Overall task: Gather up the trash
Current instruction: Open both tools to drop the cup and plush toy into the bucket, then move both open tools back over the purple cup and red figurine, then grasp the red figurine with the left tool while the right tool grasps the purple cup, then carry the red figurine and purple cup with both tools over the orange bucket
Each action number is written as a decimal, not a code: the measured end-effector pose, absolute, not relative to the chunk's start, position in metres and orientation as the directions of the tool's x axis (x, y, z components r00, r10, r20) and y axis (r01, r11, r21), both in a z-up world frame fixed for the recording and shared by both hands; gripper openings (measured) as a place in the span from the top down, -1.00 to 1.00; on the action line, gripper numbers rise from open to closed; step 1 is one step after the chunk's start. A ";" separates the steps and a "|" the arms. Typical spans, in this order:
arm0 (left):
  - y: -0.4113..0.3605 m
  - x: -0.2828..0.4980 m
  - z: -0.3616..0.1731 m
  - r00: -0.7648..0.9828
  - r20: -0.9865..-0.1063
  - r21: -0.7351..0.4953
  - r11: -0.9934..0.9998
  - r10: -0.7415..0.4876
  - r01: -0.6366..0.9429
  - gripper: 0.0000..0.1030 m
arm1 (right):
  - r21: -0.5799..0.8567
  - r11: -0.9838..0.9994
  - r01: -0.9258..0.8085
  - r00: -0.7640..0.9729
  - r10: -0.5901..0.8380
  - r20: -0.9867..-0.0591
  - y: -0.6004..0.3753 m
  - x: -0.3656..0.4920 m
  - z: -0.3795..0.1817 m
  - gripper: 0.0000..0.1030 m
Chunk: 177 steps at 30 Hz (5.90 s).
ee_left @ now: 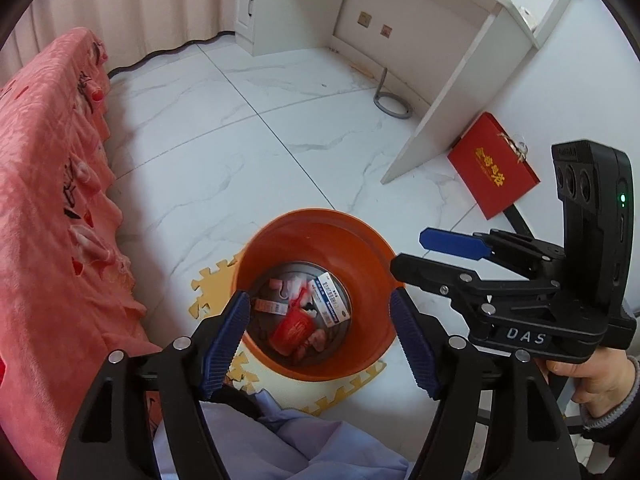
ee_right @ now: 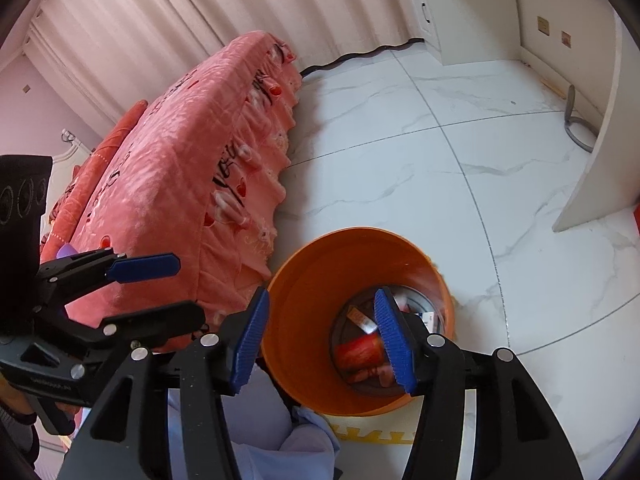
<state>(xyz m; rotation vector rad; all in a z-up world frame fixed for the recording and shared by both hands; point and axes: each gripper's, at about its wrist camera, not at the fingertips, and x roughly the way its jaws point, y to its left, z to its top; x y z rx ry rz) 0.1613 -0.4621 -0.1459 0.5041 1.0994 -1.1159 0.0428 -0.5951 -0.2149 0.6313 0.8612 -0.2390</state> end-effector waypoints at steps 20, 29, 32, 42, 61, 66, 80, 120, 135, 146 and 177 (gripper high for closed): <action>-0.280 0.251 -0.086 0.360 -0.779 -0.180 0.733 -0.513 0.656 -0.50 | 0.425 0.903 0.058 0.702 0.265 -0.661 -0.427 0.169 -0.126 -0.23; -0.215 0.305 -0.087 0.467 -0.730 -0.198 0.808 -0.499 0.555 -0.54 | 0.386 0.921 -0.056 0.663 0.324 -0.675 -0.358 0.203 -0.110 -0.23; -0.206 0.323 -0.092 0.484 -0.716 -0.187 0.807 -0.503 0.560 -0.54 | 0.368 0.928 -0.061 0.650 0.317 -0.691 -0.345 0.213 -0.109 -0.23; -0.192 0.340 -0.112 0.522 -0.639 -0.216 0.783 -0.565 0.583 -0.54 | 0.325 0.943 -0.070 0.634 0.294 -0.715 -0.325 0.240 -0.107 -0.23; -0.057 0.248 -0.109 0.579 -0.707 -0.201 0.900 -0.406 0.386 -0.74 | 0.373 0.883 -0.286 0.592 0.469 -0.656 -0.218 0.301 -0.106 -0.23; 0.019 0.271 -0.103 0.625 -0.734 -0.106 0.954 -0.266 0.280 -0.74 | 0.369 0.865 -0.341 0.571 0.502 -0.650 -0.164 0.339 -0.114 -0.23; 0.087 0.327 -0.124 0.592 -0.776 -0.064 0.961 -0.218 0.271 -0.74 | 0.295 0.895 -0.334 0.563 0.441 -0.699 -0.114 0.410 -0.140 -0.23; 0.062 0.301 -0.114 0.538 -0.792 -0.123 0.938 -0.289 0.324 0.29 | 0.343 0.869 -0.357 0.569 0.493 -0.657 -0.130 0.379 -0.130 -0.28; 0.017 0.204 -0.064 0.560 -0.779 -0.112 0.942 -0.281 0.316 0.29 | 0.418 0.838 -0.351 0.595 0.544 -0.592 -0.184 0.234 -0.074 -0.28; -0.022 0.172 -0.043 0.561 -0.768 -0.098 0.922 -0.309 0.375 0.29 | 0.441 0.842 -0.312 0.652 0.527 -0.545 -0.229 0.174 -0.051 -0.28; -0.352 0.174 -0.059 0.213 -0.795 -0.088 0.456 -0.568 0.885 0.29 | 0.461 0.834 0.303 0.798 0.042 -0.601 -0.515 0.034 -0.095 -0.28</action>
